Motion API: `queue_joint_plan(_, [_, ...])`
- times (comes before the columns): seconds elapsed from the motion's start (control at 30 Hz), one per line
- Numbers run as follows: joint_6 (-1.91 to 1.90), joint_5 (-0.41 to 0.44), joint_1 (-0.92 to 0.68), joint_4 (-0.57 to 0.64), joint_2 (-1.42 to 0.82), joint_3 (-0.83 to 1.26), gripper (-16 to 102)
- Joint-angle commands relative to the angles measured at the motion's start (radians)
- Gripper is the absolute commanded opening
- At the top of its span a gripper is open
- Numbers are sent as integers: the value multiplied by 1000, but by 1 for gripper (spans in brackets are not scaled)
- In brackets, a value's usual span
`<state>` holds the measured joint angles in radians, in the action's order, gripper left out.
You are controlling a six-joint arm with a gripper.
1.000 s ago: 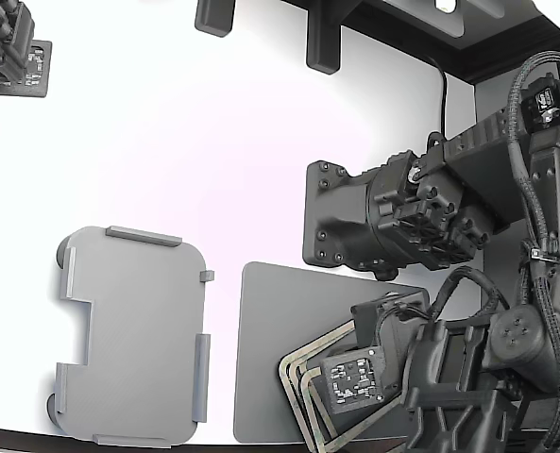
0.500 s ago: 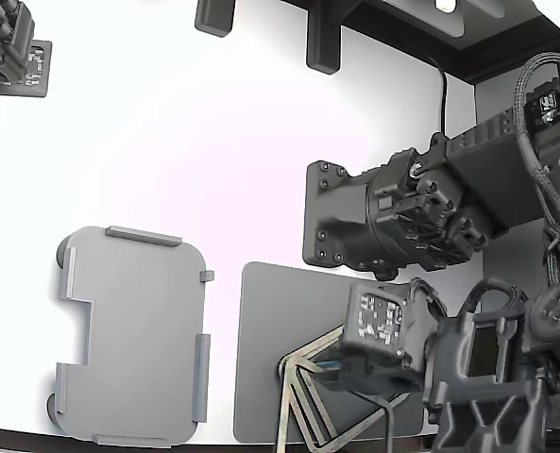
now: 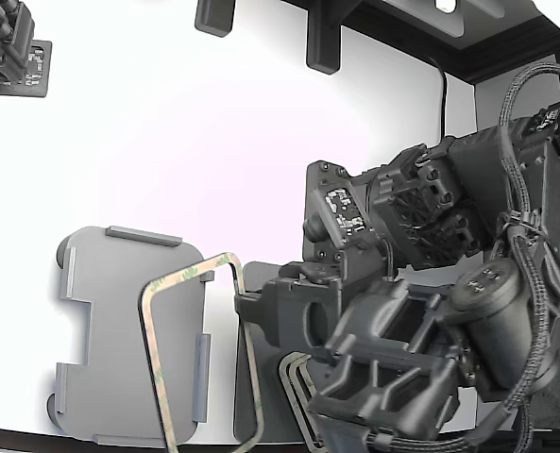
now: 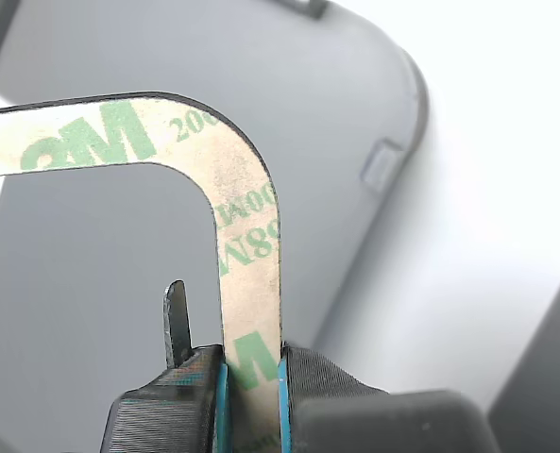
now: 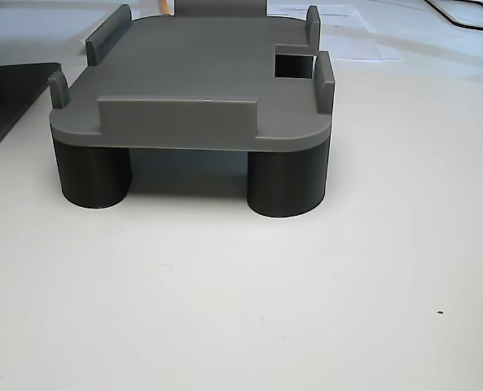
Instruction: Move top rectangular frame to the holder.
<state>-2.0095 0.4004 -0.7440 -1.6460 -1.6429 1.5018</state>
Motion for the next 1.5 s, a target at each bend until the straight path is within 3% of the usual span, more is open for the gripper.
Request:
queue_joint_plan(0.0, [-104, 0, 44, -9, 52, -87, -11])
queue_joint_plan(0.33, [-192, -100, 104, -8, 187, -192, -11])
queue_joint_plan(1.47, [-206, -222, 209, -8, 267, -224, -11])
